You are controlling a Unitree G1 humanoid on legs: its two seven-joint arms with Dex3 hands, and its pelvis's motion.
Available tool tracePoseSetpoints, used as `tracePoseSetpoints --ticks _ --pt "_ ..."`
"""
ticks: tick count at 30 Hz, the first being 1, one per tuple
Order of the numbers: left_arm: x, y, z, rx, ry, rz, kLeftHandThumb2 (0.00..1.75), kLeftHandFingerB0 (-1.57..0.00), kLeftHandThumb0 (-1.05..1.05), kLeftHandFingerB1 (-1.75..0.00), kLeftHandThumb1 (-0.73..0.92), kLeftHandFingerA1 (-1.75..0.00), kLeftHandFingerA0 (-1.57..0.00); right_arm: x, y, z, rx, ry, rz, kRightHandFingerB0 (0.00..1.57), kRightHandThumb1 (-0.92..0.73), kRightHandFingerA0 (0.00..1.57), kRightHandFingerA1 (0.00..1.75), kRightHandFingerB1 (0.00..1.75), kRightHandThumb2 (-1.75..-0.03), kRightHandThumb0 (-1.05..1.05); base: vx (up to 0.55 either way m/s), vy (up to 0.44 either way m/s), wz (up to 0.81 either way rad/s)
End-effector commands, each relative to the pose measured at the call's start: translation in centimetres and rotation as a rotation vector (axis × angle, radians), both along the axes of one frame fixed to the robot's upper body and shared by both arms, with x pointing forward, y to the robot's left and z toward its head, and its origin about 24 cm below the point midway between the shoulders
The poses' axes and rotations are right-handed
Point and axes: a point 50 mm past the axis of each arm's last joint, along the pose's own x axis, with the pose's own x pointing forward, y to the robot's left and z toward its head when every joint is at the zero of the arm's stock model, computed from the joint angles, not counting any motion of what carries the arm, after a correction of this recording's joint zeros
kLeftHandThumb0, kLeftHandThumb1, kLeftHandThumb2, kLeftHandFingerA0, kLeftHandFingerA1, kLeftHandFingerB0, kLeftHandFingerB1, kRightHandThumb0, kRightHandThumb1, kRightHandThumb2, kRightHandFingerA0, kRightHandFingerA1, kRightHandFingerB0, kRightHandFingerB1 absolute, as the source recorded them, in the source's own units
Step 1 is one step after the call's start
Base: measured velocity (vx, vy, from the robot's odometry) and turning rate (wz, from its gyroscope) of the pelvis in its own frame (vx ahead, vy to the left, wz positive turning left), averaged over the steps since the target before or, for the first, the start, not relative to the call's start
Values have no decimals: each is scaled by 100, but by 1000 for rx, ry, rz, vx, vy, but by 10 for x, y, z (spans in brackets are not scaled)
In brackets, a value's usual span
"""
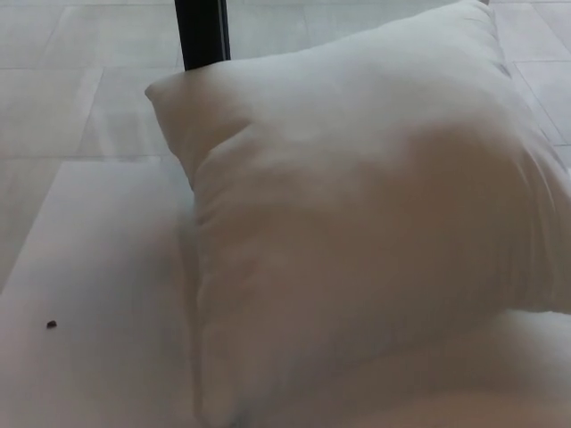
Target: The robot uses its left hand to press on the left side of the pillow kept in the middle of the desk and uses its right hand to lift up and the right side of the pillow and turn it over
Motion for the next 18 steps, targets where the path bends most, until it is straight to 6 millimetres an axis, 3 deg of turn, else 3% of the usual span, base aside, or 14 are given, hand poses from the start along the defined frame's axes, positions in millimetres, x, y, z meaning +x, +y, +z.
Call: tracePoseSetpoints --ticks 1,2,3,4,5,6,7,8,12,13,17,18 --pt "43 -91 29 -124 -56 -246 64 -30 -68 -43 81 -64 -43 73 102 29 -8 -16 392 22 -91 37 40 28 -68 -95 0 0 0" --pt "42 -92 29 -124 -55 -246 64 -30 -68 -43 81 -64 -43 72 103 29 -8 -15 391 22 -91 37 40 28 -68 -95 0 0 0" --pt "44 -114 13 -96 -14 -328 98 -18 -67 -50 68 -61 -31 81 119 22 -24 21 461 19 -91 34 38 27 -68 -92 0 0 0" --pt "45 -123 4 -108 10 -352 97 -18 -66 -49 68 -61 -32 85 127 18 -29 37 484 22 -90 35 38 28 -67 -94 0 0 0" --pt "46 -135 -11 -108 63 -395 65 -22 -63 -39 87 -56 -36 89 135 10 -30 59 520 21 -89 33 38 28 -68 -94 0 0 0" --pt "45 -140 -15 -110 82 -416 65 -20 -64 -38 87 -55 -33 91 139 8 -30 68 535 21 -89 33 38 28 -67 -94 0 0 0" --pt "45 -156 -33 -130 128 -471 97 -16 -71 -48 68 -61 -32 97 155 -1 -36 111 571 21 -88 36 36 29 -68 -96 0 0 0" --pt "44 -165 -40 -141 155 -481 65 -22 -70 -35 85 -58 -39 100 162 -5 -32 137 582 21 -86 37 35 28 -67 -100 0 0 0" --pt "38 -189 -62 -179 258 -468 64 -24 -63 -37 79 -57 -41 104 186 -20 -44 202 651 21 -89 37 38 28 -68 -99 0 0 0" --pt "37 -193 -65 -179 274 -471 94 -19 -65 -47 67 -60 -33 105 190 -23 -31 205 664 21 -87 36 39 28 -67 -100 0 0 0" --pt "33 -215 -80 -152 345 -552 103 -14 -70 -47 69 -63 -31 105 202 -33 -40 255 718 20 -89 33 40 28 -68 -97 0 0 0" --pt "31 -218 -84 -148 356 -563 67 -18 -70 -35 89 -58 -31 107 207 -36 -55 278 732 19 -90 32 41 28 -68 -97 0 0 0"
